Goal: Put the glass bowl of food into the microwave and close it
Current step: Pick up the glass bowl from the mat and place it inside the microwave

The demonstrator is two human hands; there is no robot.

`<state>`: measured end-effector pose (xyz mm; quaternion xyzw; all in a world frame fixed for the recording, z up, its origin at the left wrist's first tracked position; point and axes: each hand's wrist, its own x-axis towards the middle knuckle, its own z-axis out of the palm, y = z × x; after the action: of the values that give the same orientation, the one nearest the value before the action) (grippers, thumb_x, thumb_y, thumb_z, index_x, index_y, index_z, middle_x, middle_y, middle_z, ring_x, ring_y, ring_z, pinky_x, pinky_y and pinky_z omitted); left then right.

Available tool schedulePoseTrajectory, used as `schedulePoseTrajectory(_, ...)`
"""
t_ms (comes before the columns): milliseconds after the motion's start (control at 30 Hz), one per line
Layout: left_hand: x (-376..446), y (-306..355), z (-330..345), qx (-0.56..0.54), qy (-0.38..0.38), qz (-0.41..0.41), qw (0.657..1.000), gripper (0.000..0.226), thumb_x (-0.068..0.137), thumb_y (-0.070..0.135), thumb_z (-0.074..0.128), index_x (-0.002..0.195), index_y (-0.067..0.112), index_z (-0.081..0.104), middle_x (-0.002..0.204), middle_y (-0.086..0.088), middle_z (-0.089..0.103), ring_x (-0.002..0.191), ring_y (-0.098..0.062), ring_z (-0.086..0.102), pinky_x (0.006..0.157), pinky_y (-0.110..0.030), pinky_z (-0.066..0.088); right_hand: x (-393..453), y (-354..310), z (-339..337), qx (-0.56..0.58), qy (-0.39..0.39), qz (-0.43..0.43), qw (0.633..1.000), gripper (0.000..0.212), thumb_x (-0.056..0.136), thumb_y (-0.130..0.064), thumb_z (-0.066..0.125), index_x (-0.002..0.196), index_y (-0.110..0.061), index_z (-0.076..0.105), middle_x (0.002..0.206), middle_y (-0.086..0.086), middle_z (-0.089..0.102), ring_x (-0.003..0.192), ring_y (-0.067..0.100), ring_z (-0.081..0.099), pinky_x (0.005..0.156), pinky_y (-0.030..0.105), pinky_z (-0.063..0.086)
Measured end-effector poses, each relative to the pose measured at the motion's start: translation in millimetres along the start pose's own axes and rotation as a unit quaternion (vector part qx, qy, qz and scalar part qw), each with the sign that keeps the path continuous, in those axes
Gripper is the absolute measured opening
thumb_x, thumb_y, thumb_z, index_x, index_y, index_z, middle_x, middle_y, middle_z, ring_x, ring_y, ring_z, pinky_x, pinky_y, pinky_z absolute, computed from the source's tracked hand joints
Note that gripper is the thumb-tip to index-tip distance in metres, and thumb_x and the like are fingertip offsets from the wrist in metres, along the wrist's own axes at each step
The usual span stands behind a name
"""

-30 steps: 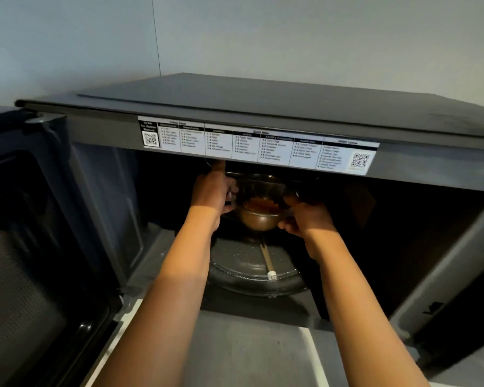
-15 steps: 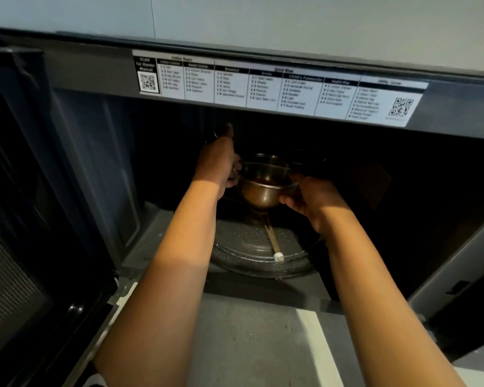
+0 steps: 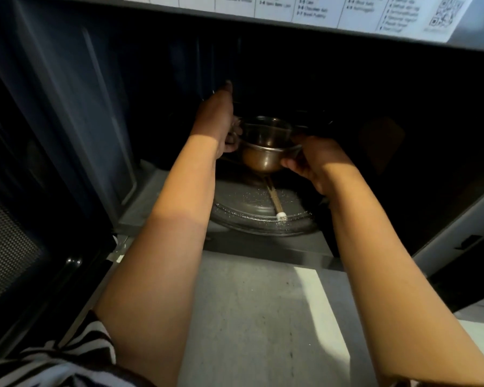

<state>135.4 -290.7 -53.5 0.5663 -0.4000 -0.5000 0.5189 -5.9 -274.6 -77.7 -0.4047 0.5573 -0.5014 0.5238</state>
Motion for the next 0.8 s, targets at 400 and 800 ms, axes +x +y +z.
schedulePoseTrajectory(400,2.8,-5.4,-1.1,0.022,0.015,-0.007,1.0,0.064,0.094,0.056,0.028,0.12,0.005,0.057,0.094,-0.01,0.059,0.066,-0.018,0.053,0.06,-0.027,0.046,3.2,4.3,0.1,-0.019,0.008,0.015,1.0,0.014,0.098,-0.016,0.041,0.091,-0.011,0.051,0.072,0.008,0.055,0.022,0.005,0.051,0.027,0.009,0.039)
schedulePoseTrajectory(800,-6.5,1.0,-6.2,0.063,0.114,0.057,0.99,0.078,0.073,0.065,0.04,0.129,0.012,0.054,0.129,-0.011,0.06,0.115,-0.032,0.057,0.1,-0.042,0.046,-2.4,-2.7,-9.2,-0.237,0.086,-0.084,0.964,0.035,0.091,-0.04,0.05,0.063,-0.02,0.041,0.061,-0.001,0.051,0.05,0.02,0.058,0.056,0.028,0.048)
